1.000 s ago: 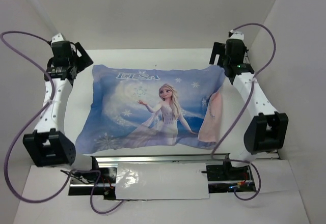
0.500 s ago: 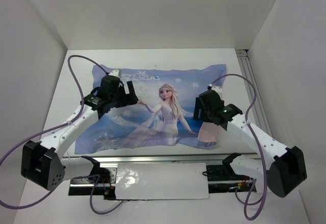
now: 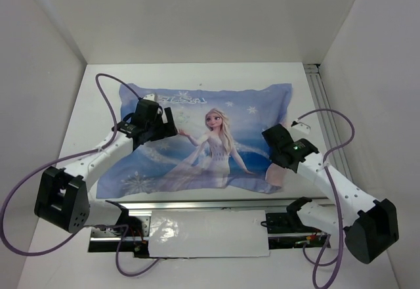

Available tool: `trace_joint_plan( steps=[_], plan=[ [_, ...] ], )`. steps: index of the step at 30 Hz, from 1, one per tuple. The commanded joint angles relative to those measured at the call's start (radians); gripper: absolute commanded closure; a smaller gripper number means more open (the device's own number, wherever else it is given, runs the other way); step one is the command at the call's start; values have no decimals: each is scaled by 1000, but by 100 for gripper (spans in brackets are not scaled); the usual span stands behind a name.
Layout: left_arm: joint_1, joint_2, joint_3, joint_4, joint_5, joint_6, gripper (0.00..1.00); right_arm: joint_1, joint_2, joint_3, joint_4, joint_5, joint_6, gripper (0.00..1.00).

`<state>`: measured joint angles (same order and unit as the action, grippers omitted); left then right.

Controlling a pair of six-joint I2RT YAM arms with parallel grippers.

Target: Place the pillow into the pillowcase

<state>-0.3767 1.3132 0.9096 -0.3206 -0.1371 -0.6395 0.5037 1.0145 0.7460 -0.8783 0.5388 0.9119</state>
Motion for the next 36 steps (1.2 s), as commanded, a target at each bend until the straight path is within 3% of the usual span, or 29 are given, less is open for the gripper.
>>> trace_joint_plan(
  steps=[1,7,9,10,11,12,19,24,28,32,36],
  plan=[
    [47,52,14,5,-44,-28,0,-40,-8,15,-126,122,125,100],
    [156,70,-20,8,2,-51,0,-111,-45,58,-250,289,321,100],
    [189,44,-20,8,20,-40,0,-125,-92,93,-393,386,453,100],
    [190,35,-20,8,21,-40,0,-139,-115,136,-430,406,478,81],
    [203,25,-20,8,21,-40,0,-139,-169,153,-430,423,452,4],
    [203,2,-20,8,30,-40,0,-151,-197,167,-430,423,424,0],
    [213,-92,9,-2,42,-11,0,-160,-335,222,-248,388,148,0],
    [213,-135,32,-61,2,-2,0,-160,-258,208,-49,274,-85,0],
    [222,-205,58,-152,-111,-8,0,-160,-166,199,100,160,-246,0],
    [222,-293,69,-164,-59,-8,0,-160,-114,199,251,61,-344,0],
    [222,-318,133,-234,-99,-37,0,-160,-90,210,346,9,-381,0]
  ],
)
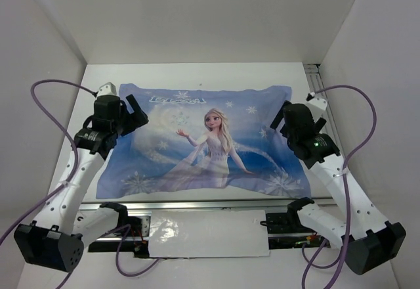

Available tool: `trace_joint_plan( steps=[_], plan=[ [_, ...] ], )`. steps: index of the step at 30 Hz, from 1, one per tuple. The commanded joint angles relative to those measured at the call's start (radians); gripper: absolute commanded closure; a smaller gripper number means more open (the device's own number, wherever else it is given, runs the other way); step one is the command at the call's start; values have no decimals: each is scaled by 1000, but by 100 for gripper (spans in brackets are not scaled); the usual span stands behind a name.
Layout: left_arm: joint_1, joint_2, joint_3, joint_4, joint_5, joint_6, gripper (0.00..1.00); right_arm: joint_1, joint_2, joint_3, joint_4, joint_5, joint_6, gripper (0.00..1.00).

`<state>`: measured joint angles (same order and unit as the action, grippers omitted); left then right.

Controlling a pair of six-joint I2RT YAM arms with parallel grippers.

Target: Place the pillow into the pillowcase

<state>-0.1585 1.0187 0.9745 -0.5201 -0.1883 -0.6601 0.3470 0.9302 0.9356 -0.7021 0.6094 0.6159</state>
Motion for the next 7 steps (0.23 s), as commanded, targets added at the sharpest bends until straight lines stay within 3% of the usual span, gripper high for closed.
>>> trace_joint_plan(
  steps=[1,7],
  plan=[
    [4,-23,87,-93,-75,-38,0,-3,-5,20,179,-62,-96,0],
    [13,-14,150,-190,-136,-76,0,-14,-13,40,291,-117,-151,0]
  ],
)
